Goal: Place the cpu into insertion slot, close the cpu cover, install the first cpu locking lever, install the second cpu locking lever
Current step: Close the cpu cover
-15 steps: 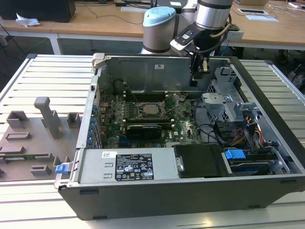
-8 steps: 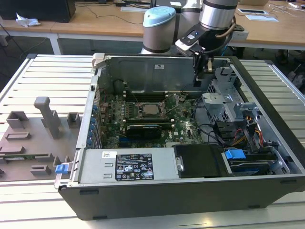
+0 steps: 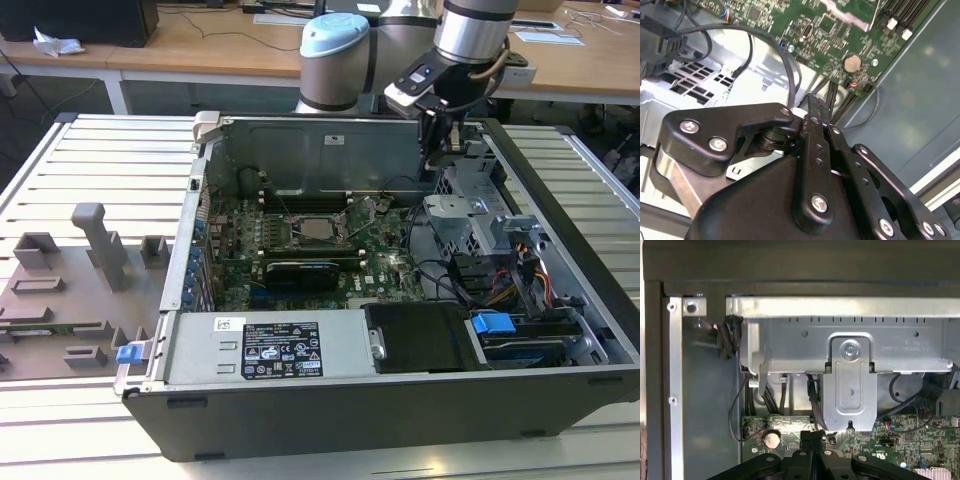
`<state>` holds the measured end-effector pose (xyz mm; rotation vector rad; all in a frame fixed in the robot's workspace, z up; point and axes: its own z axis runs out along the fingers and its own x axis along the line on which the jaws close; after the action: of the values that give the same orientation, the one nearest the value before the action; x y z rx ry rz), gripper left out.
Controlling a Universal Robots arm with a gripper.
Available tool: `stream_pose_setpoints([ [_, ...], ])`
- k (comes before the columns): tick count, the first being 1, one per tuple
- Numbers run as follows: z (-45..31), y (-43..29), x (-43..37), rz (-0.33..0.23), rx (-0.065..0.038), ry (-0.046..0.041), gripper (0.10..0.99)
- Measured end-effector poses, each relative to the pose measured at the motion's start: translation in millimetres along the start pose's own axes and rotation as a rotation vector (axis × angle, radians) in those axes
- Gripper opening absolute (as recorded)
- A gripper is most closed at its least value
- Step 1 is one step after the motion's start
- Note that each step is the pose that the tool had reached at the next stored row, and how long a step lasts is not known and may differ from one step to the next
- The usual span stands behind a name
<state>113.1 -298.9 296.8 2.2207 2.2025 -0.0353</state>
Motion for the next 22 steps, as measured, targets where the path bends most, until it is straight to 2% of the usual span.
stream_pose_setpoints([
  [16, -0.2, 34.8, 0.3, 0.0, 0.006, 0.0, 0.106],
  [22, -0.2, 35.8, 0.3, 0.0, 0.006, -0.0001, 0.106],
])
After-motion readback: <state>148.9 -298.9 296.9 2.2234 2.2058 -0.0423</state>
